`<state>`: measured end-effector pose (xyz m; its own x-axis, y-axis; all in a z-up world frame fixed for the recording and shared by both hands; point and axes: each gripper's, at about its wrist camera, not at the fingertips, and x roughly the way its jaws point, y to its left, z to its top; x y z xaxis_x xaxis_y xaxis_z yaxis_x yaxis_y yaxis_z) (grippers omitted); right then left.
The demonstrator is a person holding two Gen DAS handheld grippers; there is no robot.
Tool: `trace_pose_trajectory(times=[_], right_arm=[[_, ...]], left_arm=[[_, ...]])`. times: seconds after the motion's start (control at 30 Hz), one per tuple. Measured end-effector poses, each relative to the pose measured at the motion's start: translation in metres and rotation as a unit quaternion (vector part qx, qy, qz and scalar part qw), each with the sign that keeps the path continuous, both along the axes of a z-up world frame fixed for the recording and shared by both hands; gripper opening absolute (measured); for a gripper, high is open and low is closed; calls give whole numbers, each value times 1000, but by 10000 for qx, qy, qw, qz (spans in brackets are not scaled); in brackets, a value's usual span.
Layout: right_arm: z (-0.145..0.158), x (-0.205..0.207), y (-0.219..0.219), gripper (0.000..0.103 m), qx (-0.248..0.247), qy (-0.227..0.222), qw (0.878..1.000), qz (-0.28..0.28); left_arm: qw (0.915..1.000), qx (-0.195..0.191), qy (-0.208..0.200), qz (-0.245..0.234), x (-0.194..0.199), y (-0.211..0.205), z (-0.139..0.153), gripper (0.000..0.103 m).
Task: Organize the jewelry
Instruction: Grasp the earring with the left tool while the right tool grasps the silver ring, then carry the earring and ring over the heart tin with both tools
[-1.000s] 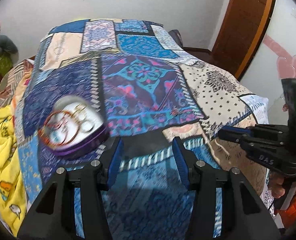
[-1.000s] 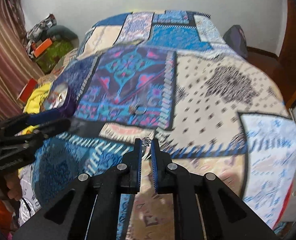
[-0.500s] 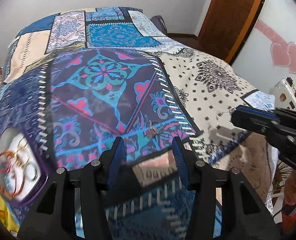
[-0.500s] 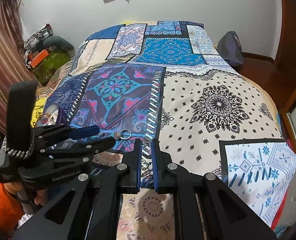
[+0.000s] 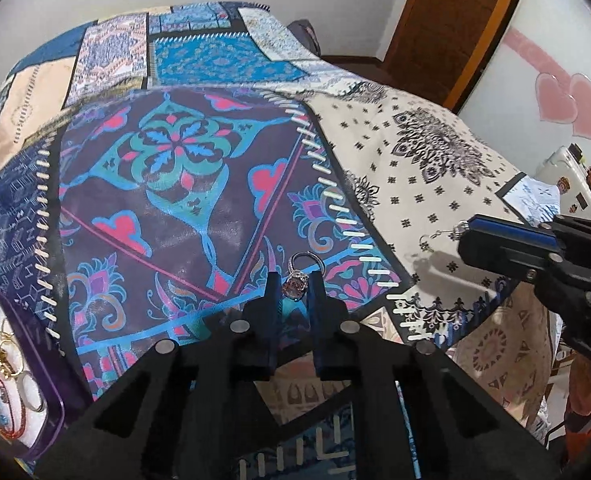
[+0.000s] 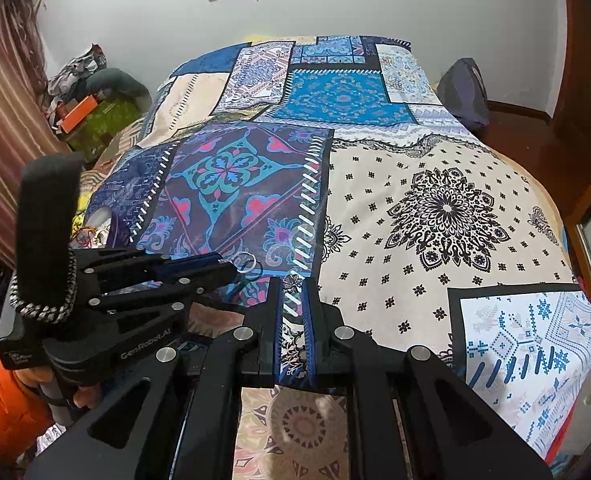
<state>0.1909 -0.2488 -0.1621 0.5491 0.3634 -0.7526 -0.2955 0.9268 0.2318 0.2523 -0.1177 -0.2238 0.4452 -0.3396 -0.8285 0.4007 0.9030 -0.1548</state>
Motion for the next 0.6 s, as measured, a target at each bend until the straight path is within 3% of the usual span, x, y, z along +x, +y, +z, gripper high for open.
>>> trace_pose_trajectory(times=[0.3,0.6], right_arm=[[24,-7,15,8,35,-268,9996,93],[58,-13,54,8,119,-692,9968,376]], left_arm=[[9972,206,-706,133,-27,11,40,12],[9921,39,-1129,551,-53,55,78,12]])
